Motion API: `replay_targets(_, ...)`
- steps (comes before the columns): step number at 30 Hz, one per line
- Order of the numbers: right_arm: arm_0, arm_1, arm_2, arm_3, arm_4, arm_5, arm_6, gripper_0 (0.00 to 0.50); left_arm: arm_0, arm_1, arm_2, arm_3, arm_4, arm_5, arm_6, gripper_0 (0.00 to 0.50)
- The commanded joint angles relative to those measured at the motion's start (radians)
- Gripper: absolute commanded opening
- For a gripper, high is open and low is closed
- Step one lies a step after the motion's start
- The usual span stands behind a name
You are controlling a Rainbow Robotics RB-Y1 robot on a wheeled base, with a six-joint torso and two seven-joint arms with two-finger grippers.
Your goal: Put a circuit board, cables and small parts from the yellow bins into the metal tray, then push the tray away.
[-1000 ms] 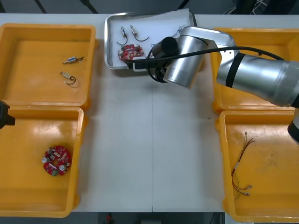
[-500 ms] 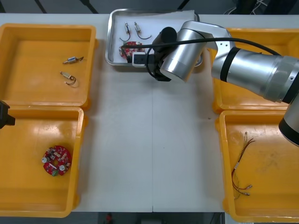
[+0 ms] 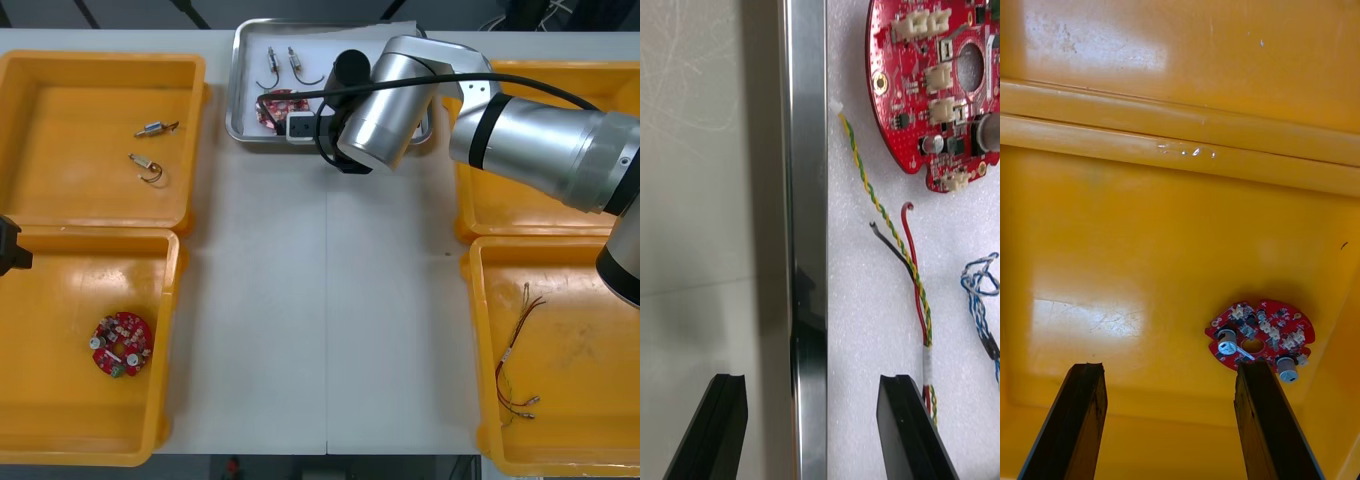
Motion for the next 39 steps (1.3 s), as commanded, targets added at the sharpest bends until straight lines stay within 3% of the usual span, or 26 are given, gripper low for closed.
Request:
replay_targets(1, -0.082, 0.002, -0.047, -0.068, -0.027, 0.097, 0.018, 0.5, 0.014, 0.05, 0.023, 0.0, 0.006, -0.006, -0.009, 0.5)
replay_targets(10, -0.082, -0.07, -0.153, -0.22, -0.117, 0.344, -0.027, 0.5, 0.014, 0.05, 0.023, 0.0, 0.006, -0.006, -0.009, 0.5)
replay_targets(13, -0.076, -0.101, -0.162, -0.266, -0.165, 0.39, -0.119, 0.5, 0.014, 0.05, 0.023, 0.0, 0.006, -0.006, -0.009, 0.5)
replay_targets(14, -0.062, -0.125, -0.173, -0.304, -0.183, 0.408, -0.203, 0.5, 0.014, 0.05, 0.023, 0.0, 0.006, -0.006, -0.009, 0.5)
replay_targets(20, 0.027, -0.165, -0.288, -0.414, -0.156, 0.491, -0.408, 0.5, 0.014, 0.05, 0.023, 0.0, 0.006, -0.006, -0.009, 0.5)
replay_targets(25, 0.119, -0.182, -0.381, -0.493, -0.13, 0.546, -0.504, 0.5, 0.014, 0.05, 0.023, 0.0, 0.006, -0.006, -0.009, 0.5)
replay_targets(32, 0.221, -0.288, -0.449, -0.66, -0.127, 0.632, -0.697, 0.5, 0.014, 0.05, 0.023, 0.0, 0.006, -0.006, -0.009, 0.5)
replay_targets(39, 0.297, -0.355, -0.516, -0.741, -0.127, 0.688, -0.876, 0.5, 0.014, 0.05, 0.023, 0.0, 0.006, -0.006, -0.009, 0.5)
